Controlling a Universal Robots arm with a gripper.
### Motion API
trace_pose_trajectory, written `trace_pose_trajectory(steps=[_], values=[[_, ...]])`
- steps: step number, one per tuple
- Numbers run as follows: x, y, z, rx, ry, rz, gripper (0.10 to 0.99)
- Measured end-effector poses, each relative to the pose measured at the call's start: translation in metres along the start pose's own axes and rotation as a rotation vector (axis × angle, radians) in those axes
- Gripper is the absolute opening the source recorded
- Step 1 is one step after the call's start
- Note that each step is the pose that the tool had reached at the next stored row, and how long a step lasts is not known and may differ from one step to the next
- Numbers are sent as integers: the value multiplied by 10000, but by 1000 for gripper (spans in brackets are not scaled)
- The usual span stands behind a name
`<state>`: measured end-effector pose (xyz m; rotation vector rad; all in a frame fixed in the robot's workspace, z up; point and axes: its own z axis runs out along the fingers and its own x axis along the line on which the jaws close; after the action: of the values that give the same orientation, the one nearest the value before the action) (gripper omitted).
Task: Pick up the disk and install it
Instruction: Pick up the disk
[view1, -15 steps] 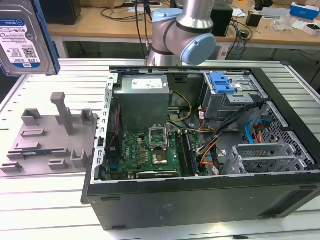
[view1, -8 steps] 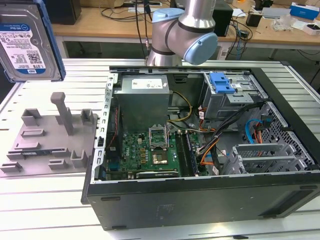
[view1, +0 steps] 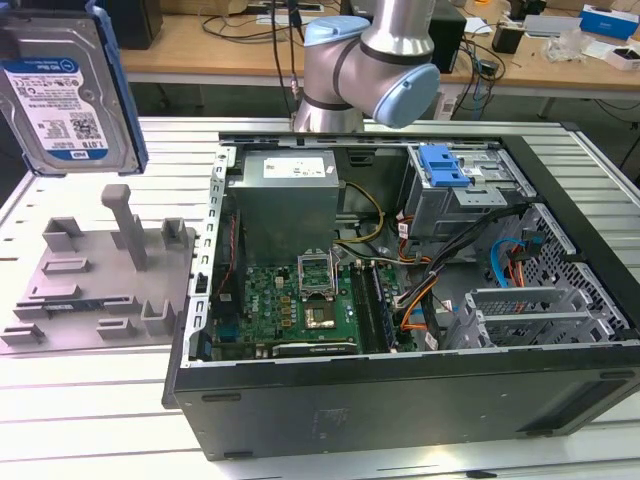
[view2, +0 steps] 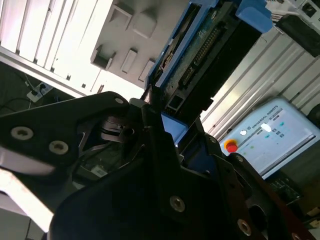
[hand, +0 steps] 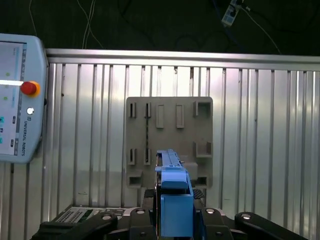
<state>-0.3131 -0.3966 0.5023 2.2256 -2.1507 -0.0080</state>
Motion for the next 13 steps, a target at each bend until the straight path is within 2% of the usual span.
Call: trace_pose_trajectory(steps=[2,3,5,13], values=[[57,-79,-2,-10,-6,-3,369],[105,-155,-3,-19,-14,-2,369],[172,-260,-5,-29,-21,-2,369],[381,-592,-11,-60,-35,-5,369]])
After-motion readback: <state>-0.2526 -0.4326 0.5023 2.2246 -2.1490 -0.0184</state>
